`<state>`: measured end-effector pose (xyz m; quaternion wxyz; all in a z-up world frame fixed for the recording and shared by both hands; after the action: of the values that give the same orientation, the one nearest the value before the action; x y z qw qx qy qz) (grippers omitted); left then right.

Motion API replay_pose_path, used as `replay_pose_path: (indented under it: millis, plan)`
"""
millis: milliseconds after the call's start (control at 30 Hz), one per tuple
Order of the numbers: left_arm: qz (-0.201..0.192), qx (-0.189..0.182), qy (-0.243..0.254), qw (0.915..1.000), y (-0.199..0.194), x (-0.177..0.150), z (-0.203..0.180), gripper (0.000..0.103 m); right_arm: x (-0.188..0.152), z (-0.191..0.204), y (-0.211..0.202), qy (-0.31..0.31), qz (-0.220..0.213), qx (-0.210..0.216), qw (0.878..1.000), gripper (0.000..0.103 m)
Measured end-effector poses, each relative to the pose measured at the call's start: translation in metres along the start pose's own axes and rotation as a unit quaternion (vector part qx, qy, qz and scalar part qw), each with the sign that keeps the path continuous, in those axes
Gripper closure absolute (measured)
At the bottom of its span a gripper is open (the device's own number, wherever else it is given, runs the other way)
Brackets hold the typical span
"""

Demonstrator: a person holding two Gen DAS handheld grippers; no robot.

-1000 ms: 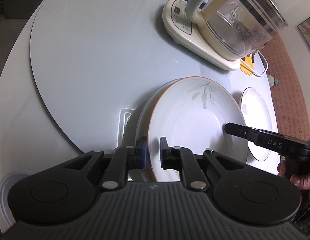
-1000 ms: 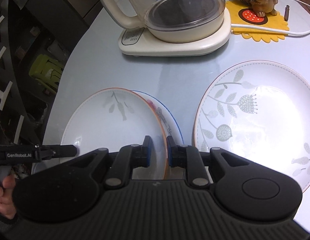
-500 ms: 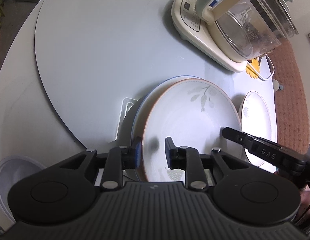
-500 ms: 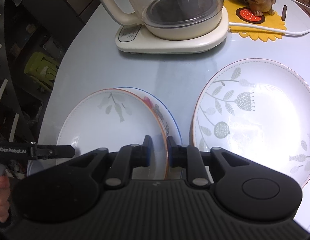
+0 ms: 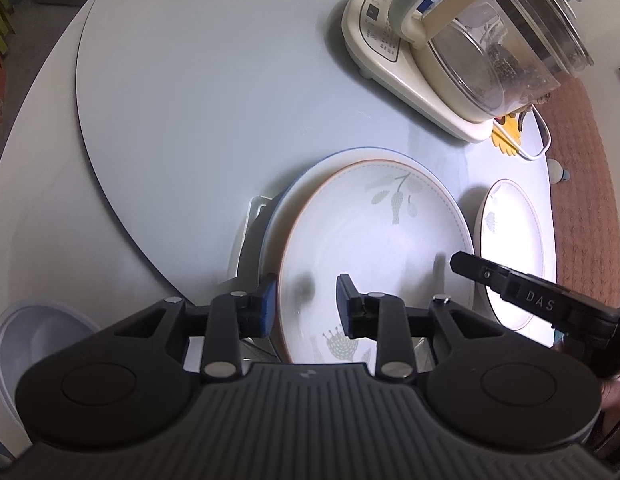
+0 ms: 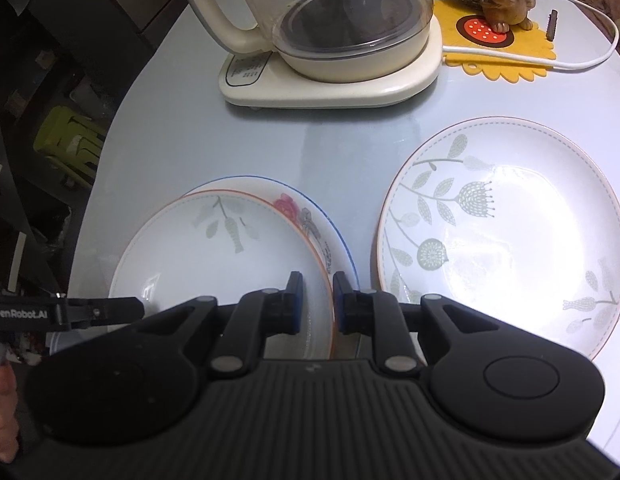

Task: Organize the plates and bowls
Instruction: 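Lower the leaf-print plate onto the rose plate and open both grippers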

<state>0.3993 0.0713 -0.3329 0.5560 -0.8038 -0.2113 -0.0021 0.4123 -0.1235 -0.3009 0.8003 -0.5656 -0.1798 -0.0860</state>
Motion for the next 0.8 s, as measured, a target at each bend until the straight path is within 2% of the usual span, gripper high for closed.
replay_pose_path:
  millis: [367,600,800]
  plan:
    - [-0.021,0.000,0.002,0.9998,-0.018,-0.008,0.005,0.065,-0.004,-0.003,-0.013,0.015,-0.013,-0.032,0.999,0.083]
    - [-0.042,0.001,0.003,0.9991,-0.038,-0.010,0.009,0.065,-0.004,0.002,-0.039,0.022,-0.040,-0.043,0.998,0.083]
    - [-0.077,-0.003,0.046,0.9959,-0.070,-0.012,-0.004,0.065,-0.005,0.018,-0.070,0.017,-0.068,-0.043,0.997,0.083]
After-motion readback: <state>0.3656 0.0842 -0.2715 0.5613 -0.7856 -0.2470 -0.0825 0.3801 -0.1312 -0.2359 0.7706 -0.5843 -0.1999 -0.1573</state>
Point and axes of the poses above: each gripper's, at about its wrist camera, not at the fingertips, and y roughly the way its jaws point, z to its left, x to its top, the point moved 10 cm from there along y, roughly the way its jaws point, and after that the axes turned 3 degrees about y, right-handed, at the moved point
